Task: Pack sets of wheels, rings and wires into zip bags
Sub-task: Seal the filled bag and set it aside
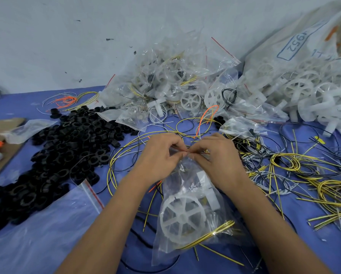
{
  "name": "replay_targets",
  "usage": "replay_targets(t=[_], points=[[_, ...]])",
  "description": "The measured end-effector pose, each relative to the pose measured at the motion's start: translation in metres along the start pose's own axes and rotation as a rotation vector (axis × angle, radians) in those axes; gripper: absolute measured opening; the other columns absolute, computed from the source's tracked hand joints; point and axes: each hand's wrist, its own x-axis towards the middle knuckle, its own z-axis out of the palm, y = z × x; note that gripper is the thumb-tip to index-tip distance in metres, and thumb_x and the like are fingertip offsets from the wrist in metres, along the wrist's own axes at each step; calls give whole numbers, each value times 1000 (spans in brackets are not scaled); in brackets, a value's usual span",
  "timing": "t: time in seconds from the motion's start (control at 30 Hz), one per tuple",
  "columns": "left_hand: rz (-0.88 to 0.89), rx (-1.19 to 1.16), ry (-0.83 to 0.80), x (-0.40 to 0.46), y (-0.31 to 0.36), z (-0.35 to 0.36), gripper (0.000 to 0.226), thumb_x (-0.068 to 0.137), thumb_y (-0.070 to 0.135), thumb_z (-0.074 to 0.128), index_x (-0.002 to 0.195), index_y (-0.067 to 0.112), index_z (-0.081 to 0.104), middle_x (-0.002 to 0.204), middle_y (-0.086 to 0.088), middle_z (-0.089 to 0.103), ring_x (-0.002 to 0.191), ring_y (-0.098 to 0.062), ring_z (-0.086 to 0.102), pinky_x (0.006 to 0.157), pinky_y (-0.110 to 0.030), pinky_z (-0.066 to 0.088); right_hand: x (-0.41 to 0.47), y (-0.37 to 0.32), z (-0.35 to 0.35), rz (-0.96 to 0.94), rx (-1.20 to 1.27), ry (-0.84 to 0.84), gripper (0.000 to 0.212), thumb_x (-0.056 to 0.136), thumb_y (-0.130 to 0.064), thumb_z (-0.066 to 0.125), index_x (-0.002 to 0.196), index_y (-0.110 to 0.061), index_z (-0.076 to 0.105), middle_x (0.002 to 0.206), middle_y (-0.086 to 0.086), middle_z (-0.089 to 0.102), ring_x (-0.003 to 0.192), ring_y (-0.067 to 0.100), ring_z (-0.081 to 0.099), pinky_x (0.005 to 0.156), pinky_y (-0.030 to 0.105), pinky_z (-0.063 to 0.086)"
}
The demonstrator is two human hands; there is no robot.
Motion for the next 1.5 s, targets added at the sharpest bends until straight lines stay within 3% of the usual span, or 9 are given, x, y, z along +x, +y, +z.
replay_targets(t=[0.13,0.3,0.6,0.73,0.83,0.97,1.17,1.37,1.5], points=[[-134,-114,-26,-1,-3,-3,20,83,8,80,76,23,70,59,18,63,54,7,57,57,-17,43,-1,-2,0,67,81,66,16,76,-7,85,88,-15,77,80,-6,74,80,15,64,79,33,49],[-238,-252,44,0,-13,-15,8,85,8,81,82,15,77,73,3,73,68,-6,63,66,-19,48,0,1,-1,180,138,75,26,74,1,82,91,-17,75,75,-16,66,82,6,64,78,5,42],[-170,-286,12,0,-6,-2,9,79,6,86,78,13,79,71,-1,73,68,-18,66,69,-40,55,1,3,-2,-18,38,0,6,80,-13,84,80,-16,78,77,-5,69,77,19,53,73,38,45],[-191,-373,55,-1,-9,-8,11,80,4,84,77,13,78,77,-4,77,72,-18,71,67,-25,53,2,2,-2,-25,40,19,11,78,-5,84,74,-12,76,73,-3,68,71,19,52,70,39,44],[-195,-385,45,-2,-10,-10,9,80,2,84,76,5,76,79,-10,76,77,-31,70,70,-38,55,2,1,-1,-17,49,8,11,77,-4,83,74,-11,76,72,-5,65,72,19,52,70,35,41],[-164,-361,15,-1,-8,-7,13,78,0,84,73,2,72,75,-12,72,72,-26,66,72,-48,54,2,-1,-2,-57,54,-15,6,81,-9,83,83,-14,78,80,-6,70,78,19,55,73,32,41],[-144,-386,-50,-2,-10,0,13,81,4,82,76,12,73,71,4,68,69,-17,62,68,-42,53,4,-2,-1,-75,45,-53,8,80,-2,79,84,-7,75,80,1,68,79,24,55,71,38,43],[-71,-322,-19,-1,-8,0,14,82,-1,78,75,7,69,72,-1,64,71,-22,60,66,-42,50,4,0,1,-72,71,-53,9,80,0,79,84,-7,74,79,2,67,80,23,55,72,29,37],[-121,-366,0,1,-11,-3,11,85,-2,76,79,4,69,75,-9,65,70,-18,59,67,-42,51,3,1,1,-44,73,-55,8,79,-6,82,82,-5,75,77,5,69,78,26,57,75,42,45]])
